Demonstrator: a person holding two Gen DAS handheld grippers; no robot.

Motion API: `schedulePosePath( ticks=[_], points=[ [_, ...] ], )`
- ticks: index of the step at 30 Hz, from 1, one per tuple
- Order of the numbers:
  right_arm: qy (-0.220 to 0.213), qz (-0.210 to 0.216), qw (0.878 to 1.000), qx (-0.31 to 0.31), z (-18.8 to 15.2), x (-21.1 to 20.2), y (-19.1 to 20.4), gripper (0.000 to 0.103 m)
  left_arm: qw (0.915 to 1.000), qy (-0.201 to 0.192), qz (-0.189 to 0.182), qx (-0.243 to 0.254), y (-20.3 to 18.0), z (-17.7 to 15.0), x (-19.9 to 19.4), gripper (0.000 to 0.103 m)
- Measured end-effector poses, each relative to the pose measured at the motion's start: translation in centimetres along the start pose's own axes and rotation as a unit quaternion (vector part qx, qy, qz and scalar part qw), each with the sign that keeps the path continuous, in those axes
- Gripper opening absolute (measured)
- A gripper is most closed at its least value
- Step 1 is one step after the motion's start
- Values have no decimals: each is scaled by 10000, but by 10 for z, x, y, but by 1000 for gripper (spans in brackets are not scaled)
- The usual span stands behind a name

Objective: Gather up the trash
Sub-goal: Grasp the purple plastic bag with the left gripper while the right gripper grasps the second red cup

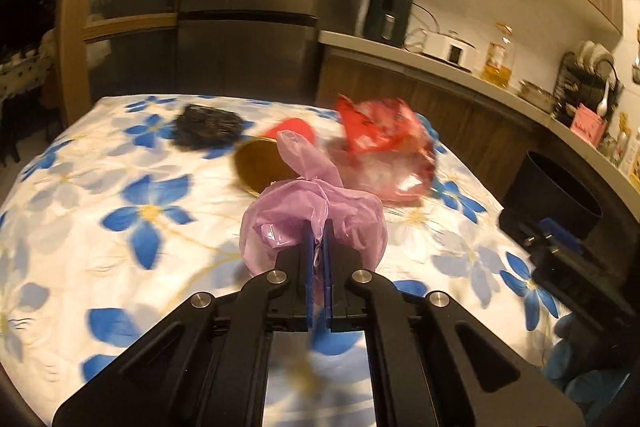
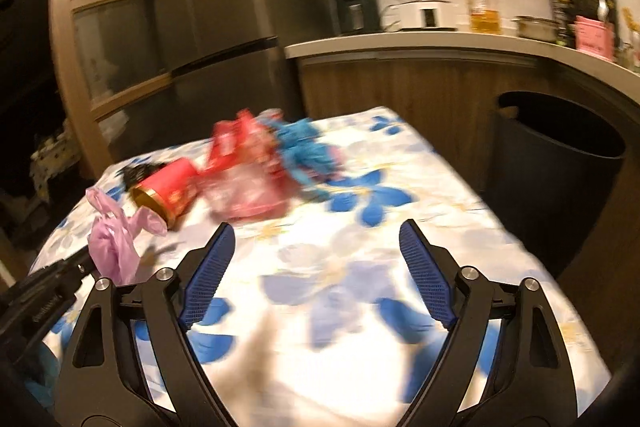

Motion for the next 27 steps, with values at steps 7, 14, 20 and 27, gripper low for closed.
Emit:
schedulePosePath(
  ticks=[7, 14, 20, 27],
  points=[
    [17, 623, 9963, -592, 13, 29, 83, 70, 9987, -193, 323, -355, 47, 15, -15, 3],
    [57, 746, 9927, -945, 27, 64, 136, 56, 9967, -352, 481, -550, 79, 26, -28, 3],
    [278, 662, 9917, -1065, 27, 91, 153, 37, 9961, -371, 484, -631, 91, 30, -30, 3],
    [473, 652, 9918, -996, 24, 105, 153, 8, 9965, -298, 439, -648, 94, 30, -27, 3]
  ],
)
Point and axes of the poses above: each gripper's, at about its wrist camera, not at the fingertips, and x roughly the way its jaws point, y to its left, z to its top, the point moved 8 cm from there along x, roughly the way its jaws point, and after that the axes turned 10 degrees about -x, right-handed, at the moved point
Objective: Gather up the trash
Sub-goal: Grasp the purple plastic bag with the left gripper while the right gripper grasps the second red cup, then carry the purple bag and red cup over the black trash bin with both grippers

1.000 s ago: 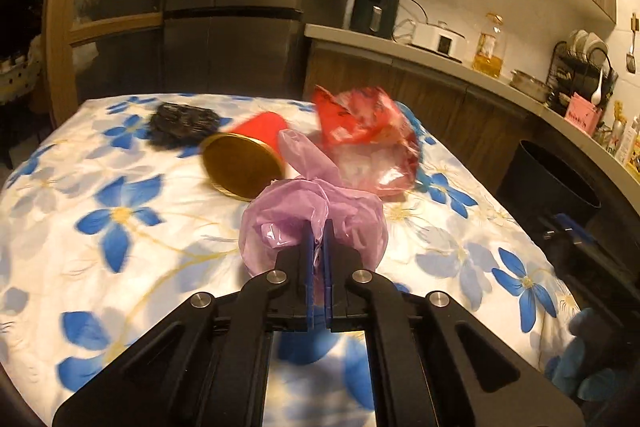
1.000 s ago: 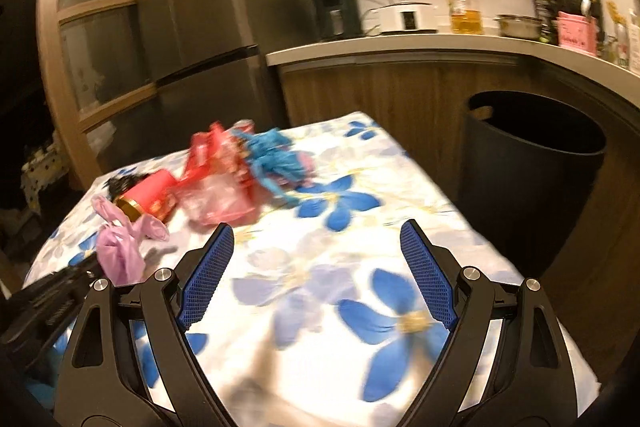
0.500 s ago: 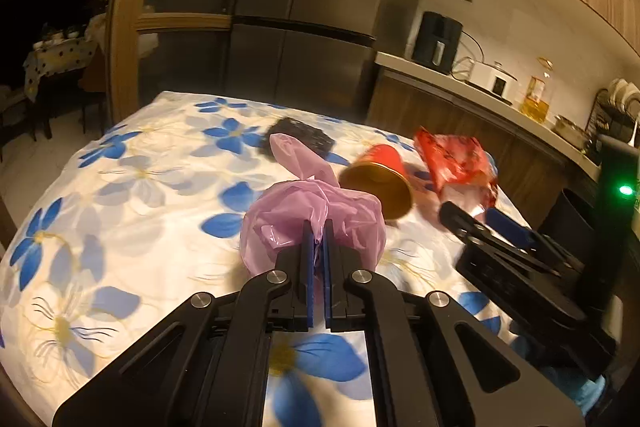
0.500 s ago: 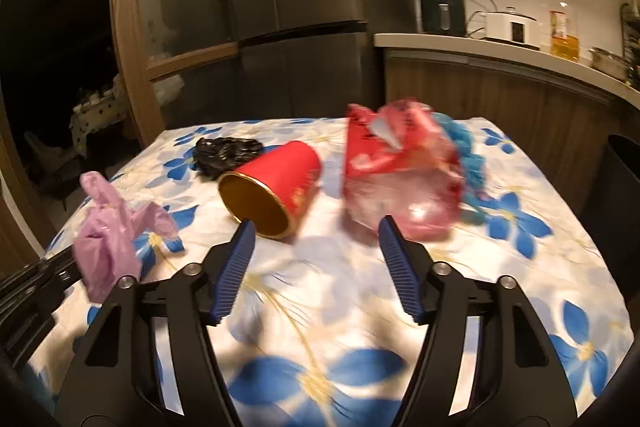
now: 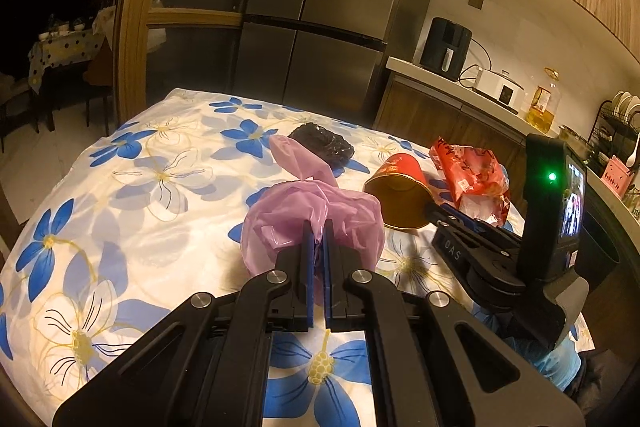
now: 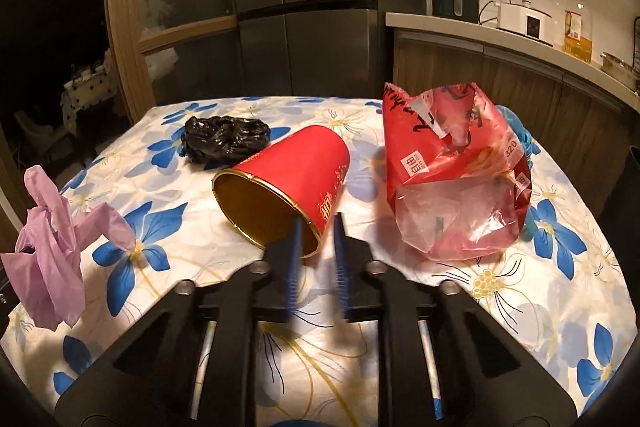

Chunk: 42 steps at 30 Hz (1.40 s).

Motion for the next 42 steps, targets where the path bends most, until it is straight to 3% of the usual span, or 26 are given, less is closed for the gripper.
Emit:
schedulePosePath(
  ticks=[2, 10, 23, 42],
  points=[
    [-19, -20, 10000, 22, 0, -1, -1, 3, 10000, 6, 4, -14, 1, 0, 0, 3],
    [-285, -182, 9994, -21, -3, -30, -10, 3, 10000, -40, -40, 27, -7, 0, -7, 3],
    [-519, -196, 9983, 196, -45, -116, -41, 3, 9994, -58, -239, 245, -40, -11, -19, 3],
    [-899, -1135, 9857, 868, -77, -196, -155, 3, 9885, 84, -1026, 1103, -169, -47, -17, 3]
  ],
)
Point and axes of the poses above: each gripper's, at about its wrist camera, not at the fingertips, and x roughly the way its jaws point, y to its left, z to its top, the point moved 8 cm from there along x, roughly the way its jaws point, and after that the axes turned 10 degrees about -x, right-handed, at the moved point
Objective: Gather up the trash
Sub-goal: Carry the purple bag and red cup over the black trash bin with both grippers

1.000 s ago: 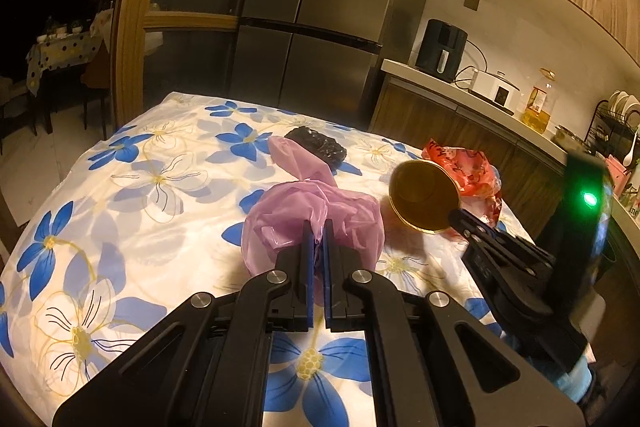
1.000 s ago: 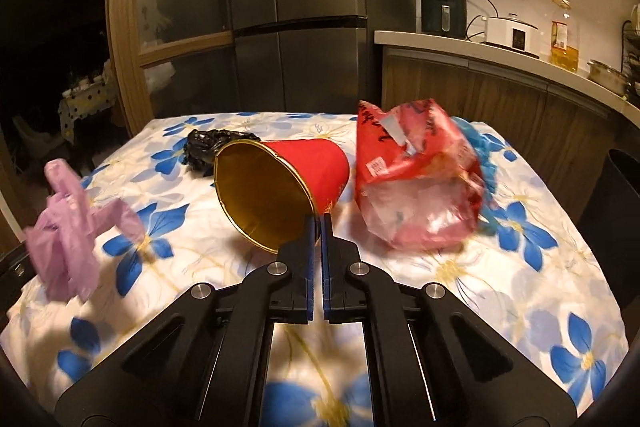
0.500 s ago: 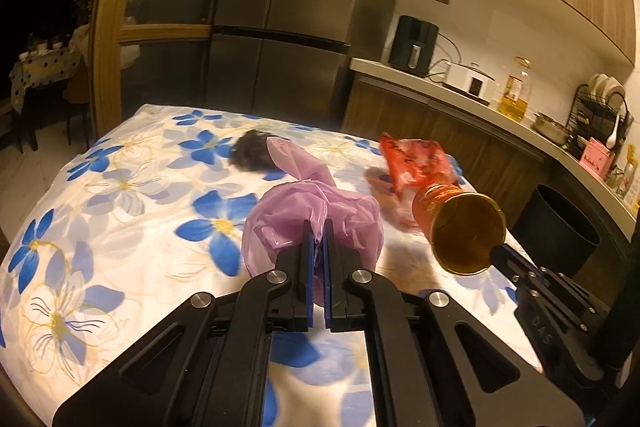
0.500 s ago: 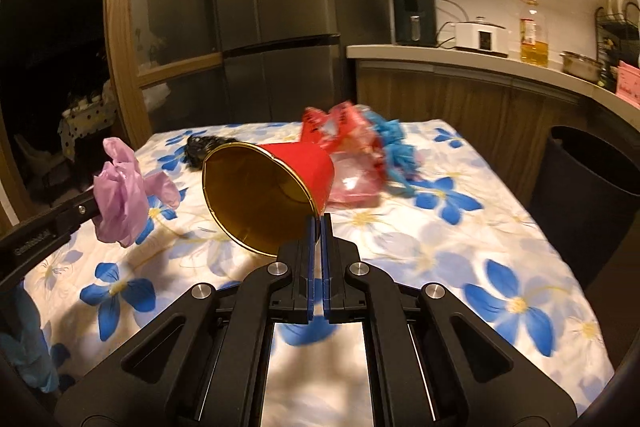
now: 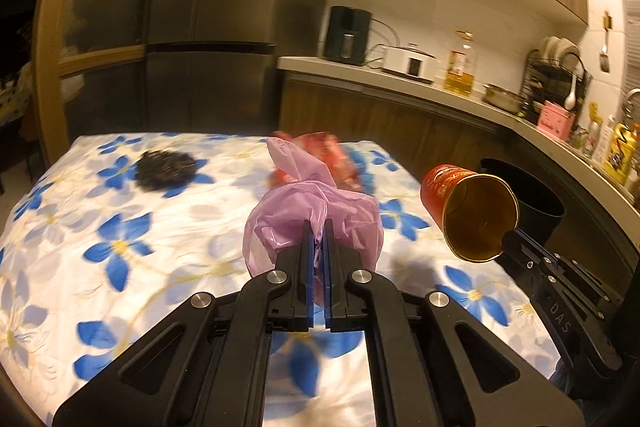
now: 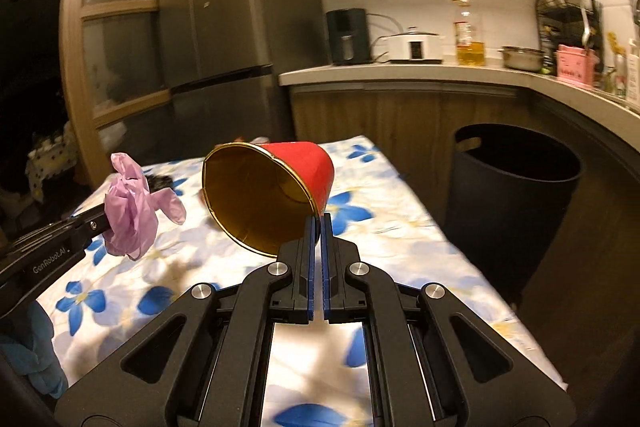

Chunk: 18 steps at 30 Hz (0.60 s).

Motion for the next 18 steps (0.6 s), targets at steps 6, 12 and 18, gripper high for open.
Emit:
schedulePosePath(
  ticks=[6, 12, 18],
  points=[
    [-90, -384, 9990, 199, 2, -10, -42, 3, 9992, 5, -320, 239, -42, 4, 15, 3],
    [-200, -782, 9960, 384, 9, -16, -82, 3, 9966, -11, -652, 497, -85, 8, 29, 3],
    [-361, -1201, 9903, 591, 22, -24, -125, 3, 9918, -88, -1031, 756, -138, 19, 43, 3]
  ],
)
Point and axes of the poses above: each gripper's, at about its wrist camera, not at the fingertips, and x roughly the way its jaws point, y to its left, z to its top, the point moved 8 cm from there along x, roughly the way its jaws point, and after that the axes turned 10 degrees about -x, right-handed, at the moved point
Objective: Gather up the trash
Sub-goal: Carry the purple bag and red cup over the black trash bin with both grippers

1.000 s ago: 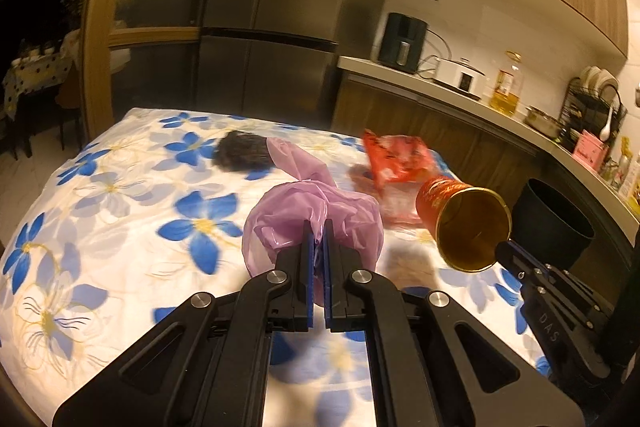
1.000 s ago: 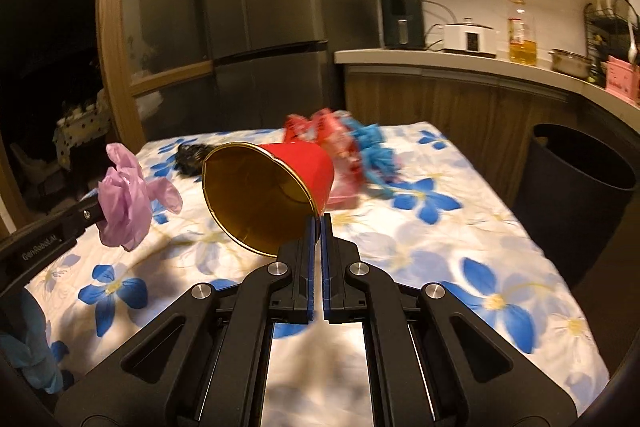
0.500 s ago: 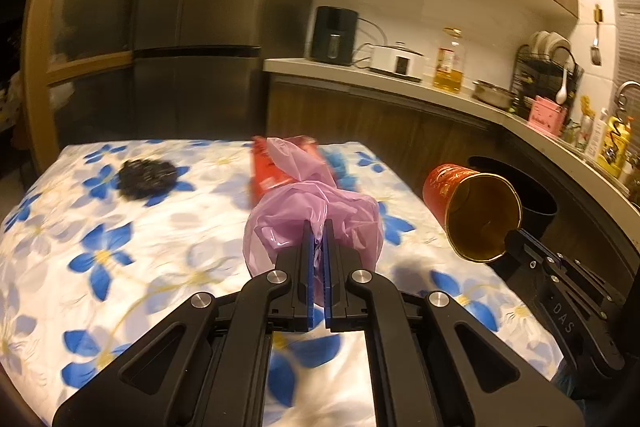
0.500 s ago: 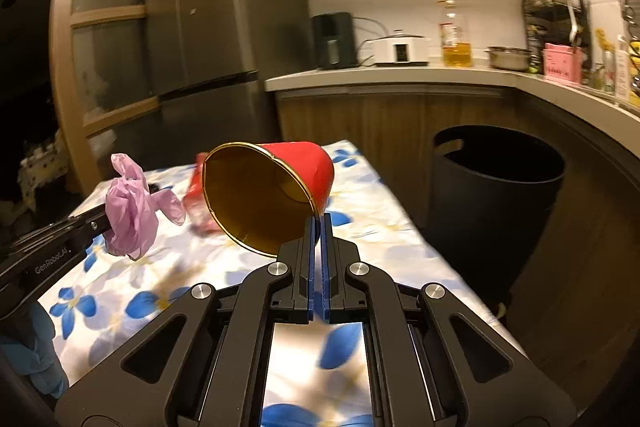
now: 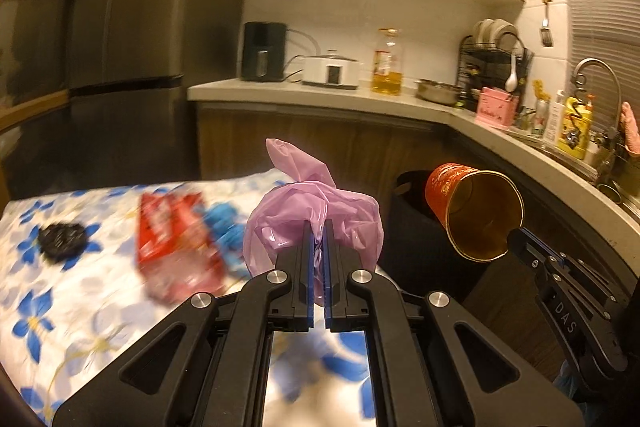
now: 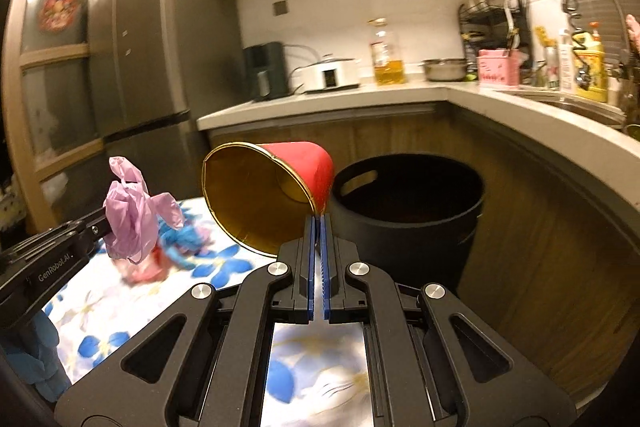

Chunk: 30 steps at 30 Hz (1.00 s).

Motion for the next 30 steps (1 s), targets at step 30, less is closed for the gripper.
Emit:
schedulePosePath(
  ticks=[30],
  points=[
    [-50, -904, 9941, 603, 40, 64, -136, 3, 9882, 115, -1414, 571, -152, 23, 119, 3]
  ],
)
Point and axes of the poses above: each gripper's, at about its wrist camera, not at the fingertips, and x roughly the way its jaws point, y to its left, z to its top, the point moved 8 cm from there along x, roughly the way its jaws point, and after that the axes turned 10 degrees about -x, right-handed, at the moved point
